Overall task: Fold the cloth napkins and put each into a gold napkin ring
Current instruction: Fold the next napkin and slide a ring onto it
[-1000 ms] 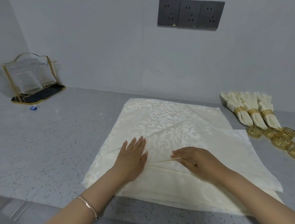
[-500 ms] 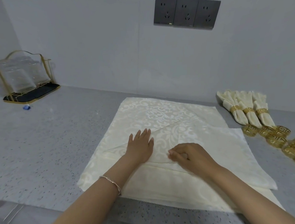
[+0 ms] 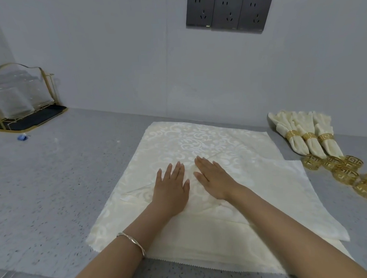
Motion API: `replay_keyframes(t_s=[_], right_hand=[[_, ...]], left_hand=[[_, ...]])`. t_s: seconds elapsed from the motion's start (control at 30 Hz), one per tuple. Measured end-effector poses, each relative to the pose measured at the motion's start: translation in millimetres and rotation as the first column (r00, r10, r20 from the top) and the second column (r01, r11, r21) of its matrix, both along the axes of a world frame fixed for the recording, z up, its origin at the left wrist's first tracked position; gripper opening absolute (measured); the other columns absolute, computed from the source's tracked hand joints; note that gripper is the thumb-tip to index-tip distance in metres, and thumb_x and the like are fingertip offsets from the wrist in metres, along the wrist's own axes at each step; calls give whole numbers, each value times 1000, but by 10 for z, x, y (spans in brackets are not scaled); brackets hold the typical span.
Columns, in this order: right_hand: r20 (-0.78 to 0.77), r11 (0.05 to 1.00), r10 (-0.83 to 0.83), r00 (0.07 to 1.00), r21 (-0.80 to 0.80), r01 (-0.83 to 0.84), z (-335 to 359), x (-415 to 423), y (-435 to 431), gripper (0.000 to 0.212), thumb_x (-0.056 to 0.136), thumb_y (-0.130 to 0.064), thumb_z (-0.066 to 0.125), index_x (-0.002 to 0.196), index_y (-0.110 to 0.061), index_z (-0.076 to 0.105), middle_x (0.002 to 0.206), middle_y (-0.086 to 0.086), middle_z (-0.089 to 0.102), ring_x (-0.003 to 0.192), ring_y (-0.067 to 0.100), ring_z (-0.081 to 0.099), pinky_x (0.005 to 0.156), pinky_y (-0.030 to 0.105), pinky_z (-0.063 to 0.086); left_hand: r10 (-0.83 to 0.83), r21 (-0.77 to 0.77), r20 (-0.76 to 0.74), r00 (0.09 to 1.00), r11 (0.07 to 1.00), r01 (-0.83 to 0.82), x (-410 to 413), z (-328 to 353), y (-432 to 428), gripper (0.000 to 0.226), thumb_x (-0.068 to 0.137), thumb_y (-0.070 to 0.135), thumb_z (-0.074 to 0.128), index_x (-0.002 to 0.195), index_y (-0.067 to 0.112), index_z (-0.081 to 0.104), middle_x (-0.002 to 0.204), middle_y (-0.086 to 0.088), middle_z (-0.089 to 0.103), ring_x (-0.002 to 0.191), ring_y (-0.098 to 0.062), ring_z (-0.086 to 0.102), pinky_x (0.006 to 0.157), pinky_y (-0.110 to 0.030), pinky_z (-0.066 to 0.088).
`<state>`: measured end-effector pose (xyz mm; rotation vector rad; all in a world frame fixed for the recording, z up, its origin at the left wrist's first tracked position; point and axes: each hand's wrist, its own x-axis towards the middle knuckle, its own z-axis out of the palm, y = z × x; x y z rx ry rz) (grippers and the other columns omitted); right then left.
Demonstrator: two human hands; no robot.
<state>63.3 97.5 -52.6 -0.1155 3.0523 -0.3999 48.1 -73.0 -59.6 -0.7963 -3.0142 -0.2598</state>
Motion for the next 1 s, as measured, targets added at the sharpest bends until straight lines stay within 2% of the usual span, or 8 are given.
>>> replay_keyframes(t_s=[0.27, 0.4, 0.5, 0.57, 0.63, 0.77, 0.87, 1.0], right_hand=[[25, 981, -171, 985, 95, 168, 18, -207, 432, 59, 103, -42, 11, 152, -12, -2, 160, 1, -7, 146, 11, -8, 119, 33, -7], [37, 986, -168, 985, 5, 168, 109, -190, 568, 60, 102, -44, 15, 152, -15, 0, 160, -2, -7, 146, 10, -9, 118, 33, -9], [-82, 976, -162, 983, -162, 148, 237, 44, 648, 57, 101, -43, 31, 151, -19, 19, 159, -6, 8, 146, 10, 4, 119, 33, 0], [-180, 953, -134, 975, -291, 78, 334, 317, 602, 46, 95, -43, 47, 138, -27, 47, 150, -14, 34, 139, 4, 29, 118, 32, 21], [-222, 932, -55, 974, -361, -29, 386, 611, 482, 35, 88, -46, 58, 119, -32, 63, 129, -20, 55, 120, -5, 48, 107, 26, 38], [-173, 964, 119, 978, -215, -156, 376, 1034, 219, 35, 83, -50, 63, 115, -36, 65, 117, -26, 62, 110, -11, 53, 97, 14, 40], [-202, 980, 153, 967, -91, -174, 320, 1079, 129, 34, 87, -45, 60, 121, -37, 62, 121, -25, 60, 114, -7, 52, 96, 14, 40], [-202, 984, 157, 967, -51, -170, 313, 1031, 99, 31, 91, -35, 59, 121, -32, 64, 123, -21, 61, 115, -3, 54, 96, 17, 42]], left_hand=[[-8, -2, 0, 1000, 1000, 8, 21, 15, -1, 56, 104, 36, 11, 153, 16, -6, 161, 4, -7, 148, -17, -7, 119, -39, -7], [-21, -8, 23, 1000, 1000, 21, -3, 19, -10, 60, 101, 44, 8, 153, 17, -7, 161, 4, -10, 148, -17, -9, 119, -40, -8], [-140, 41, -6, 990, 989, 140, 39, 44, 17, 77, 85, 61, -8, 152, 24, -6, 159, 8, -12, 147, -14, -13, 118, -36, -11], [-216, 69, -11, 976, 974, 216, 97, 88, 53, 82, 78, 63, -13, 152, 29, -3, 159, 11, -10, 147, -11, -13, 118, -34, -11], [-230, 67, 4, 973, 971, 230, 110, 130, 73, 67, 92, 56, -3, 152, 28, -1, 160, 11, -7, 147, -10, -10, 118, -33, -10], [-226, 53, 68, 972, 974, 222, 115, 174, 81, 52, 104, 36, 14, 153, 26, 1, 160, 9, -5, 147, -11, -9, 119, -35, -8], [-226, 65, 100, 969, 973, 220, 123, 157, 83, 51, 104, 36, 14, 153, 26, 2, 160, 8, -4, 147, -11, -9, 119, -35, -8], [-222, 77, 102, 970, 974, 215, 127, 123, 78, 51, 104, 35, 15, 154, 25, 5, 161, 8, -2, 147, -11, -6, 118, -34, -7]])
